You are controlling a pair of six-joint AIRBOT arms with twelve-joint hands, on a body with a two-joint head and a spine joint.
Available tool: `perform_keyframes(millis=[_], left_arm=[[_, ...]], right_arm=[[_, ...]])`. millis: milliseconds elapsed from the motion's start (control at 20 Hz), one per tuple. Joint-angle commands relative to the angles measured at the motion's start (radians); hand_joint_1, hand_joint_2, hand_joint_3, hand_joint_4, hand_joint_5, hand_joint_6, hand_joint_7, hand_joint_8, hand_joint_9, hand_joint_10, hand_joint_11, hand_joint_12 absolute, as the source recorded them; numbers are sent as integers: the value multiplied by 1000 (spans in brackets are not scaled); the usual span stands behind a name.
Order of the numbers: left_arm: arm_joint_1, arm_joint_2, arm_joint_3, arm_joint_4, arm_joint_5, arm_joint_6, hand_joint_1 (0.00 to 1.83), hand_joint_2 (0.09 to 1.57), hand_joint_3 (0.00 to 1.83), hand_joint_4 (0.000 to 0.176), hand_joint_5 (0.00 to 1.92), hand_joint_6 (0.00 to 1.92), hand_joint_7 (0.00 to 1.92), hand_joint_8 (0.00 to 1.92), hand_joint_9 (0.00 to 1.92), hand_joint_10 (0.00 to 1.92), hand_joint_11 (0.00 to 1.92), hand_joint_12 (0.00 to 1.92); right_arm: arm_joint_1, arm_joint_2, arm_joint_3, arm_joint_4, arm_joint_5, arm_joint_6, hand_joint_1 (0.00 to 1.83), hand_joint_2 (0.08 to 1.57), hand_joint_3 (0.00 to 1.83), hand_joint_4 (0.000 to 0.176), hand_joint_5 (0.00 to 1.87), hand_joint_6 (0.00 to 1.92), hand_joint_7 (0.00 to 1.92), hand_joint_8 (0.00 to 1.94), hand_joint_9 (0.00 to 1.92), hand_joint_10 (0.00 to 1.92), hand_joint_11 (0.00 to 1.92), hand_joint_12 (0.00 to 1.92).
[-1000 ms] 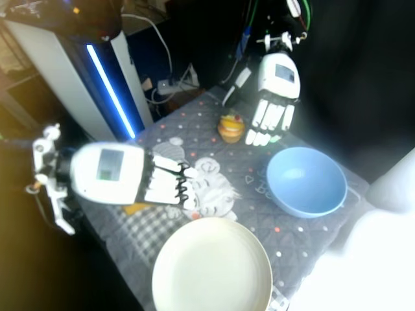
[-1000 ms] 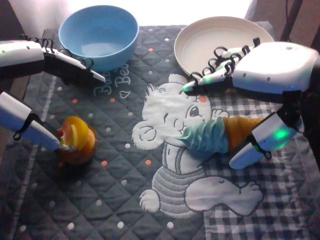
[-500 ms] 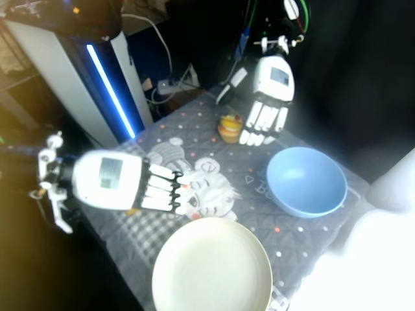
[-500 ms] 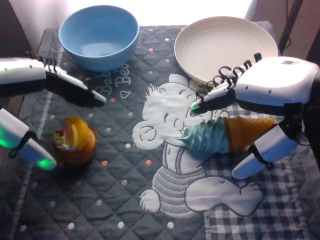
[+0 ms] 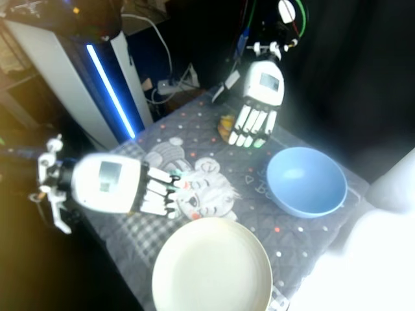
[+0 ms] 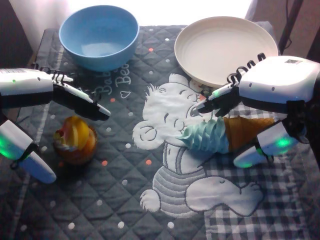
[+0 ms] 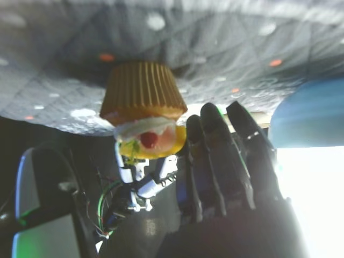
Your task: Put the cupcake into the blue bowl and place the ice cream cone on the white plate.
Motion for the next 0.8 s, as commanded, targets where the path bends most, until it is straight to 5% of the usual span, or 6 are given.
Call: perform_keyframes(millis=[0, 100, 150, 200, 250, 750], left_arm=[[-3, -6, -1, -41, -60, -11, 1051, 820, 4, 0, 580, 4, 644, 3, 631, 6, 224, 851], [1, -10, 0, -41, -58, -12, 1216, 941, 1, 0, 840, 26, 825, 11, 791, 23, 366, 959], [1, -11, 1, -41, -57, -14, 1248, 1016, 4, 22, 1098, 546, 1084, 557, 1057, 69, 642, 979], [0, -14, 1, -36, -53, -13, 1365, 1044, 0, 0, 1116, 675, 1119, 649, 1039, 804, 789, 1010], [1, -16, 1, -34, -52, -13, 1387, 1048, 0, 0, 1135, 672, 1101, 700, 1028, 991, 829, 1065], [11, -28, 13, -74, -58, 12, 1397, 1043, 0, 0, 1193, 502, 1089, 742, 1040, 1086, 840, 1245]], right_arm=[[5, -5, 4, 29, 81, 8, 917, 930, 0, 0, 607, 1, 944, 1, 1012, 11, 687, 676], [5, -5, 8, 31, 79, 8, 997, 969, 0, 0, 690, 3, 1082, 7, 1109, 17, 559, 947], [5, -6, 10, 34, 79, 8, 1088, 1002, 2, 0, 782, 14, 1155, 18, 1256, 67, 738, 1129], [5, -8, 14, 36, 79, 8, 1240, 1042, 7, 0, 936, 679, 1245, 495, 1359, 79, 917, 1089], [5, -9, 16, 37, 79, 7, 1273, 1048, 0, 0, 1031, 699, 1229, 693, 1475, 137, 1053, 1174], [4, -30, 29, 48, 80, 7, 1272, 1077, 2, 0, 925, 980, 1216, 701, 1440, 228, 1090, 1129]])
